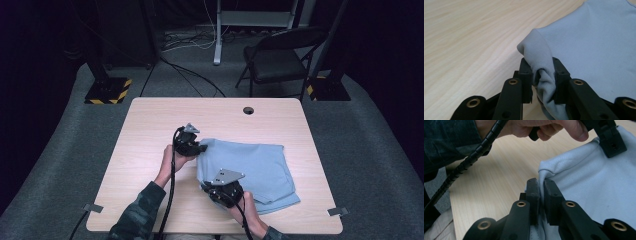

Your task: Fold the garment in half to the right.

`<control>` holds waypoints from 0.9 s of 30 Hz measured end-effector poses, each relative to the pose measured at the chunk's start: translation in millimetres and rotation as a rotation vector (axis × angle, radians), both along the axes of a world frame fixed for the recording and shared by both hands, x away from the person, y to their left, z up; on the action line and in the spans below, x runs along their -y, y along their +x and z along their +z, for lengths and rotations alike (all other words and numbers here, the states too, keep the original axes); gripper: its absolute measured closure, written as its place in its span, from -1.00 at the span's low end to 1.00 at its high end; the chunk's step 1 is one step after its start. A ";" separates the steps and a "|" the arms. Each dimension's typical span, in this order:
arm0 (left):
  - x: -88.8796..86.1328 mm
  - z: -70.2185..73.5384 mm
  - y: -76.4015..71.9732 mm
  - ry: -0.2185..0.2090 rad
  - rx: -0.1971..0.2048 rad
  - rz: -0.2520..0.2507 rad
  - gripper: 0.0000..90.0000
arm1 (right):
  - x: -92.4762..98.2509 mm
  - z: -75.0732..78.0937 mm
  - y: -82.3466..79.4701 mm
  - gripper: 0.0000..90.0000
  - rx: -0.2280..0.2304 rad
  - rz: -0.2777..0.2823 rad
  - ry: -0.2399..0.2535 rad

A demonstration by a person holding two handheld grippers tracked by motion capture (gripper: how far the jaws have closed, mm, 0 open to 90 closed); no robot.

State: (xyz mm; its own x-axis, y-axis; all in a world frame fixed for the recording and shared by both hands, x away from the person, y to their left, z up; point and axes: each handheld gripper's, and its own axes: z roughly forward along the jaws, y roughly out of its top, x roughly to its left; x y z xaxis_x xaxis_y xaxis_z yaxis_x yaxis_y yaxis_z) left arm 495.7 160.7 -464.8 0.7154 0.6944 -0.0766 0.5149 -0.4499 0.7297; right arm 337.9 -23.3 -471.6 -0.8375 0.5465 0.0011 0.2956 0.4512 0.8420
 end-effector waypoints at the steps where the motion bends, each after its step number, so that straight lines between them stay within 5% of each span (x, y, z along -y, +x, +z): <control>1: -1.8 2.3 -0.2 0.008 0.004 0.004 0.64 | -1.1 1.8 0.1 0.85 0.006 0.003 0.006; 24: -58.4 45.3 -9.1 0.142 0.076 0.152 0.66 | -40.3 34.4 0.0 0.98 0.063 0.091 0.107; 27: -59.0 44.8 -8.0 0.149 0.055 0.140 0.67 | -45.1 33.4 -1.9 0.94 0.075 0.096 0.080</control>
State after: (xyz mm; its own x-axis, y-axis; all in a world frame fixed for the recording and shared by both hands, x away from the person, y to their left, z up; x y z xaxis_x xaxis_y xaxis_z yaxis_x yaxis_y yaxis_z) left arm 487.7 219.7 -420.0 0.6114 0.7881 0.0714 0.5410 -0.4820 0.6892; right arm 336.0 21.8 -438.1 -0.8851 0.4648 -0.0229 0.1893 0.4046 0.8947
